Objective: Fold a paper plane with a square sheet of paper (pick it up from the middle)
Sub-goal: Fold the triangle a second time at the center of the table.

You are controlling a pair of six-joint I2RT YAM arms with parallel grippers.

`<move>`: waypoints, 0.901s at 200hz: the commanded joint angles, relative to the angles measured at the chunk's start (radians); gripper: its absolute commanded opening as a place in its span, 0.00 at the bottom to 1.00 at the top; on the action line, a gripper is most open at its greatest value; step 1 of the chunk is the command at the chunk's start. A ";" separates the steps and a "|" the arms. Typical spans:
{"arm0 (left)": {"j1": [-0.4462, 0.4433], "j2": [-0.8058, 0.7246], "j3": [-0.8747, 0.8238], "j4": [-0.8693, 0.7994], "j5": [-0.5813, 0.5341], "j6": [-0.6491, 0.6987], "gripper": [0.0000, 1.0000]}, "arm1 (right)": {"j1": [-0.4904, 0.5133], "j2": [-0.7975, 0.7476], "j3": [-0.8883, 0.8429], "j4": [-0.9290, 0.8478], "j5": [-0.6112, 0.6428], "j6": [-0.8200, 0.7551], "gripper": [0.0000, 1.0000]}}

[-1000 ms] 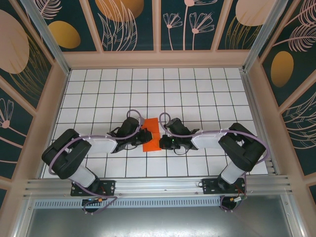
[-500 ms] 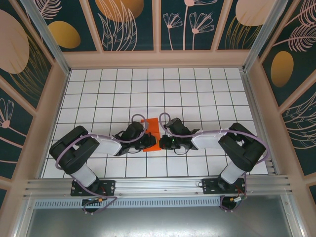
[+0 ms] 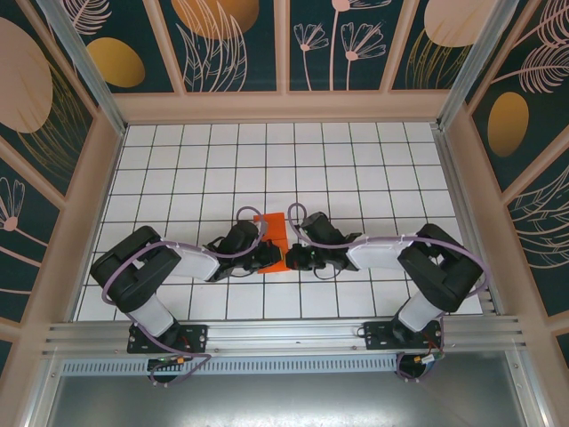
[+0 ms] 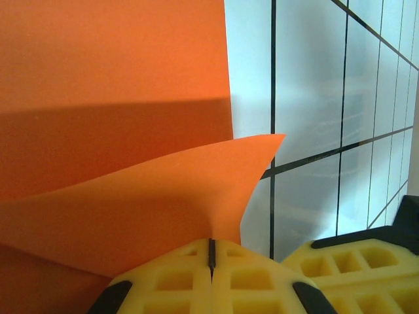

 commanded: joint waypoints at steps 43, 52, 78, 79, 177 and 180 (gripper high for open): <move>-0.004 -0.002 -0.007 -0.009 -0.034 0.020 0.00 | 0.007 0.076 -0.020 -0.067 0.038 -0.002 0.00; -0.004 -0.009 0.003 -0.033 -0.052 0.036 0.00 | 0.006 0.077 -0.025 -0.092 0.054 -0.003 0.00; 0.007 -0.014 0.032 -0.091 -0.100 0.087 0.00 | 0.006 0.083 -0.040 -0.149 0.084 -0.010 0.00; 0.008 -0.014 0.032 -0.092 -0.101 0.088 0.00 | 0.006 0.083 -0.041 -0.150 0.085 -0.010 0.00; 0.179 0.002 -0.020 -0.030 -0.047 0.215 0.05 | 0.007 0.090 -0.078 -0.212 0.108 0.014 0.00; 0.184 0.002 -0.019 -0.034 -0.049 0.219 0.05 | 0.007 0.090 -0.080 -0.211 0.108 0.016 0.00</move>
